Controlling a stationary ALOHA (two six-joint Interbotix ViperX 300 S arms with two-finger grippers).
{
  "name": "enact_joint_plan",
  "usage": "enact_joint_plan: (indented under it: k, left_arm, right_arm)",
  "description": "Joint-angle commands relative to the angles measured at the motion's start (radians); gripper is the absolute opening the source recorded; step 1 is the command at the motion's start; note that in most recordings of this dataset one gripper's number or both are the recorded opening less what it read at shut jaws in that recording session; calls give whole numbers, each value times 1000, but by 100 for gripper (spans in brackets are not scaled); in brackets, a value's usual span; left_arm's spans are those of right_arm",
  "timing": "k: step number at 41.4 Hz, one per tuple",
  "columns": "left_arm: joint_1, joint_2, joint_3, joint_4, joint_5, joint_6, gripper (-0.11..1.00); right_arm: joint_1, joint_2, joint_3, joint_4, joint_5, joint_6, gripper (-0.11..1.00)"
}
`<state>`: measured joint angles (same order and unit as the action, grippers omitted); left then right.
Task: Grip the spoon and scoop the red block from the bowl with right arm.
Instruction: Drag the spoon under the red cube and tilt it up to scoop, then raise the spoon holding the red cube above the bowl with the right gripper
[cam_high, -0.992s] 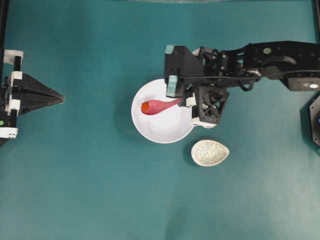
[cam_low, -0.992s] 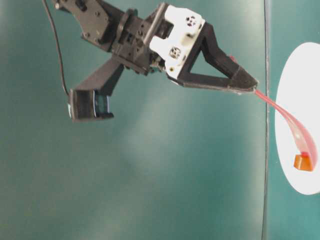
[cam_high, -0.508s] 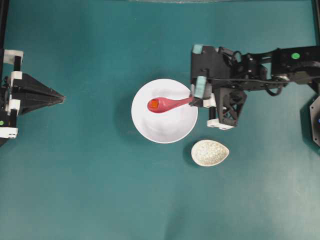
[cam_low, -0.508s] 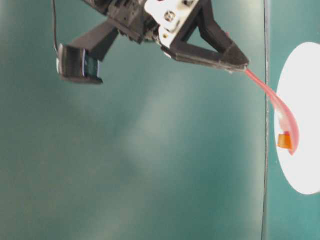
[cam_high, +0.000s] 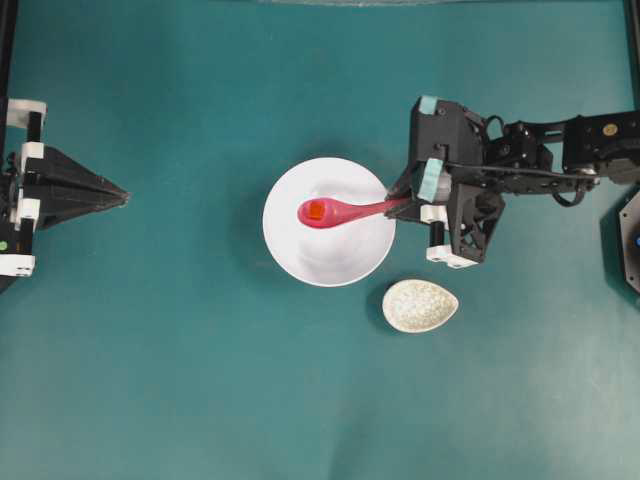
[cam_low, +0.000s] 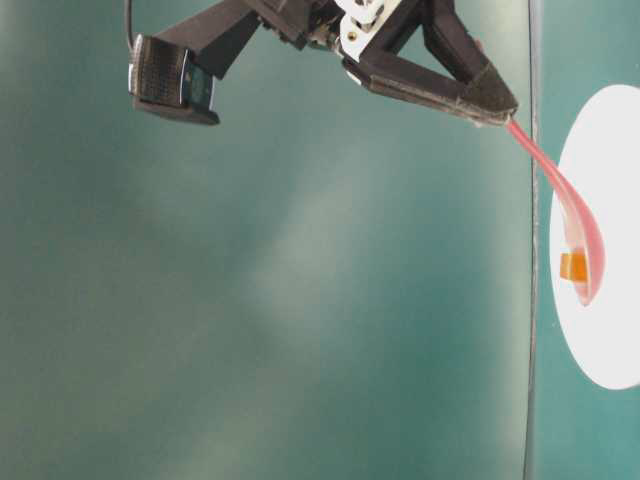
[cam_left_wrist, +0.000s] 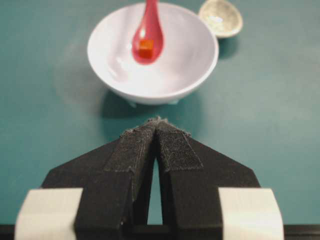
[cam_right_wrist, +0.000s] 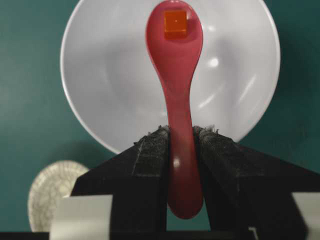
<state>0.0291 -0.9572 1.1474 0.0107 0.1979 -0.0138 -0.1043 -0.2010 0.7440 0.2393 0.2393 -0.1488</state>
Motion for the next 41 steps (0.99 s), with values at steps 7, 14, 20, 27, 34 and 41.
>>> enact_joint_plan:
  k: [7,14,20,27,34,41]
  left_arm:
    - [3,2,-25,3,-5,-2,0]
    - [3,0,-25,3,-5,0,0]
    - [3,0,-25,3,-5,0,0]
    - [3,0,-25,3,-5,5,0]
    - [3,0,-25,3,-3,5,0]
    - [3,0,-25,3,-2,8,0]
  right_arm:
    - [12,-25,41,48,-132,5,25]
    - [15,-25,77,78,-158,18,25]
    - [17,-25,84,77,-161,40,25]
    - [17,-25,92,77,-176,46,25]
    - [17,-26,84,77,-176,46,25]
    - [17,-57,77,75,-178,46,25]
